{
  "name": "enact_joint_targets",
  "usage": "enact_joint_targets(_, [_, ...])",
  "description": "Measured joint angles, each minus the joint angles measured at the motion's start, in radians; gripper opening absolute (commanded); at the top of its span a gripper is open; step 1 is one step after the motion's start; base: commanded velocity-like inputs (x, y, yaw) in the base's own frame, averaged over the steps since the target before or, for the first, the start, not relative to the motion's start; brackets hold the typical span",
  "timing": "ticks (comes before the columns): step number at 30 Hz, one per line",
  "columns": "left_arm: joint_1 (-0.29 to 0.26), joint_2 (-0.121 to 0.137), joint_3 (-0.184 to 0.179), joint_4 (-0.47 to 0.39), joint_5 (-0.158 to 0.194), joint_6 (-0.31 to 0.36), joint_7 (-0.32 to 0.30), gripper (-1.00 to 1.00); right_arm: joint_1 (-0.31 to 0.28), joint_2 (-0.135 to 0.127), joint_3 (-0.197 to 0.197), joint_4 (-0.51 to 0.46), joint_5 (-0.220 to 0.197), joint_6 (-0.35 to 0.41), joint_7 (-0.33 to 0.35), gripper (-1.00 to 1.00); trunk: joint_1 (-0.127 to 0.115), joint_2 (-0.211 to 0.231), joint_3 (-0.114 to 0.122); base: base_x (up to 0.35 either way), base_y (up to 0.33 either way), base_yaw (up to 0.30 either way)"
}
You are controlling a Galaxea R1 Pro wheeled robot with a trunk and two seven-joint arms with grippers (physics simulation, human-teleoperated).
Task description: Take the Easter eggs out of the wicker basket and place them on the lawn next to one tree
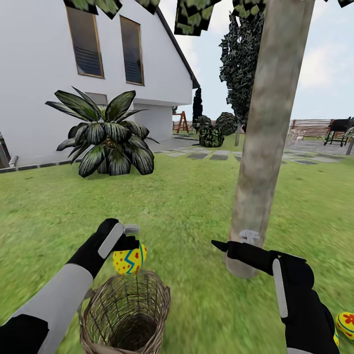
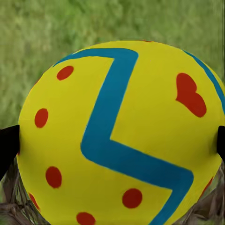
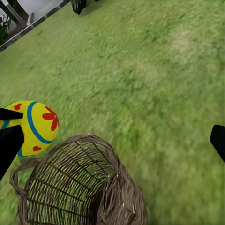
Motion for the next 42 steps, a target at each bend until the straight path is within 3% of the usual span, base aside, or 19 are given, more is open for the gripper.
enact_joint_targets(5, [0.003,0.000,-0.001,-0.064,-0.001,0.000,0.016,-1.00,0.000,0.000,0.000,0.000,0.000,0.000,0.000,1.00,-0.019,0.035,0.016,0.000,0.000,0.000])
enact_joint_targets(8, [0.003,0.000,-0.001,-0.085,0.000,0.000,0.059,-1.00,0.000,0.000,0.000,0.000,0.000,0.000,0.000,1.00,-0.031,0.056,0.025,0.000,0.000,0.000])
enact_joint_targets(11, [0.005,-0.001,-0.001,-0.109,0.002,0.000,0.090,-1.00,0.000,0.000,-0.001,0.000,0.000,0.000,0.000,1.00,-0.031,0.056,0.025,0.000,0.000,0.000])
enact_joint_targets(18, [0.005,-0.001,-0.008,-0.128,-0.007,0.000,0.099,-1.00,0.001,0.000,-0.001,0.000,-0.001,0.000,0.001,1.00,-0.031,0.056,0.027,0.000,-0.057,-0.057])
enact_joint_targets(29, [0.005,-0.003,-0.012,-0.131,-0.010,-0.001,0.100,-1.00,0.002,0.000,-0.001,-0.001,-0.001,0.001,0.001,1.00,-0.031,0.056,0.041,-0.070,-0.259,-0.185])
enact_joint_targets(42, [0.005,-0.007,-0.013,-0.131,-0.010,-0.001,0.114,-1.00,0.002,0.000,-0.001,0.000,-0.001,0.000,0.001,1.00,-0.030,0.056,0.057,-0.220,-0.238,-0.192])
